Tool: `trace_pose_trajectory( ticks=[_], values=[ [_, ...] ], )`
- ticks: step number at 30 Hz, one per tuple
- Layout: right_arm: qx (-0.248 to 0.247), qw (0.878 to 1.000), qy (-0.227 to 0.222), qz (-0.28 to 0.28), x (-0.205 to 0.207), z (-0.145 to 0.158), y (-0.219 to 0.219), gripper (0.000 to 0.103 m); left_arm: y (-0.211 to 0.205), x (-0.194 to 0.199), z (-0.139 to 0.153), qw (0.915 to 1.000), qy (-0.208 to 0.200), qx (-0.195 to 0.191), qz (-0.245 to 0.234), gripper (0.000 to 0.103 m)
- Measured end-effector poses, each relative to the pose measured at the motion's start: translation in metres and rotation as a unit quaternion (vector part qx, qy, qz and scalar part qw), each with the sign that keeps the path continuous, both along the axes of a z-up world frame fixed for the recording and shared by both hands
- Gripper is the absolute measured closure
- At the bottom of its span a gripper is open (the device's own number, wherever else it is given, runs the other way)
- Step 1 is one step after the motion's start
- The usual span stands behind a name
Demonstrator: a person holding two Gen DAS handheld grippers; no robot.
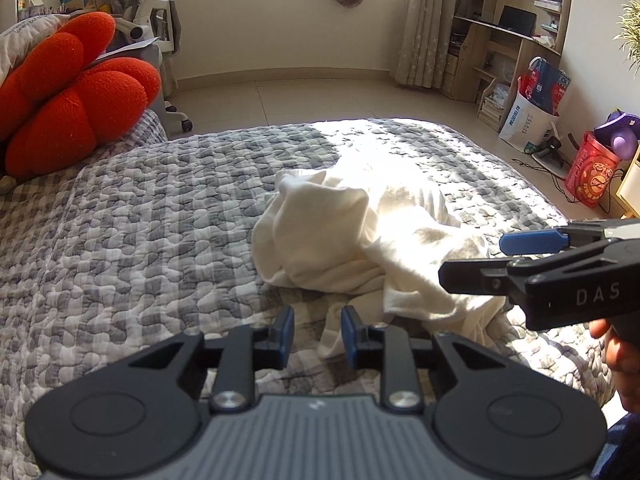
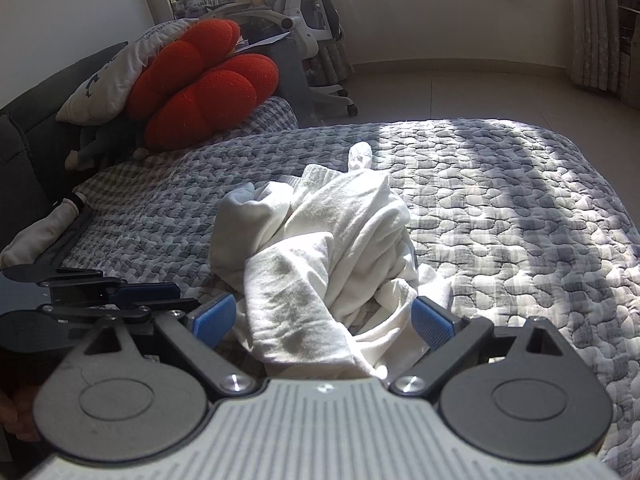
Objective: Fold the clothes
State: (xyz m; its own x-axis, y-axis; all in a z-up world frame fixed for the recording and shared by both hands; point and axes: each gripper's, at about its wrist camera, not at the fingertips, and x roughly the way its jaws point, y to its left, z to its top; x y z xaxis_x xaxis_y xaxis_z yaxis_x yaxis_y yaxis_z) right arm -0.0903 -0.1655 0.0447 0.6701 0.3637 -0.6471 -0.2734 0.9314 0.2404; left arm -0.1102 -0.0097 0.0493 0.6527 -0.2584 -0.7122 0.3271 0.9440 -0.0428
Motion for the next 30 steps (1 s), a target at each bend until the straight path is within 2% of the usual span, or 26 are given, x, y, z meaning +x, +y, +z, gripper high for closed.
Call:
trace_pose_trajectory(
  ticks=[4,8,10,15,16,17,20,21,23,25,26,27,30],
  values=[
    [0.004,1.0,-0.009,-0.014,0.004,0.0,0.0,0.006,-0.001,0.002,-0.003,1.0,0.001,0.003,0.003,0.074],
    [0.017,0.997,-0.014,-0.069,0.025,-0.003,0.0,0.006,-0.002,0.006,-0.008,0.9999,0.003,0.005,0.011,0.072],
    [0.02,0.995,-0.018,-0.092,0.035,-0.004,0.002,0.006,0.0,0.007,-0.009,0.9999,0.006,0.004,0.013,0.066],
    [0.014,0.993,-0.04,-0.109,0.064,-0.006,0.009,0.006,0.002,0.009,-0.013,0.9998,0.009,0.004,0.017,0.061],
    [0.004,0.994,-0.034,-0.108,0.07,-0.01,0.012,0.009,0.002,0.01,-0.014,0.9998,0.008,0.006,0.018,0.059],
    [-0.006,0.994,-0.026,-0.106,0.075,-0.015,0.014,0.026,0.003,0.01,-0.015,0.9998,0.008,0.007,0.018,0.059],
    [-0.003,0.995,-0.024,-0.093,0.077,-0.023,0.019,0.065,0.006,0.013,-0.017,0.9997,0.015,0.003,0.021,0.057],
    [0.0,0.995,-0.046,-0.084,0.072,-0.018,0.021,0.069,0.008,0.014,-0.017,0.9996,0.018,0.0,0.023,0.056],
    [0.03,0.99,-0.135,-0.027,0.05,0.005,0.03,0.072,0.013,0.016,-0.015,0.9993,0.021,-0.009,0.029,0.055],
    [0.069,0.975,-0.202,0.056,0.026,0.025,0.039,0.073,0.019,0.017,-0.011,0.999,0.018,-0.019,0.037,0.05],
    [0.083,0.967,-0.222,0.093,0.016,0.031,0.044,0.073,0.022,0.018,-0.009,0.9988,0.016,-0.021,0.04,0.048],
    [0.088,0.963,-0.227,0.113,0.011,0.033,0.047,0.073,0.024,0.018,-0.007,0.9987,0.013,-0.023,0.043,0.046],
    [0.059,0.972,-0.192,0.119,0.01,0.025,0.055,0.073,0.03,0.02,-0.004,0.9981,0.013,-0.027,0.054,0.044]
  ],
)
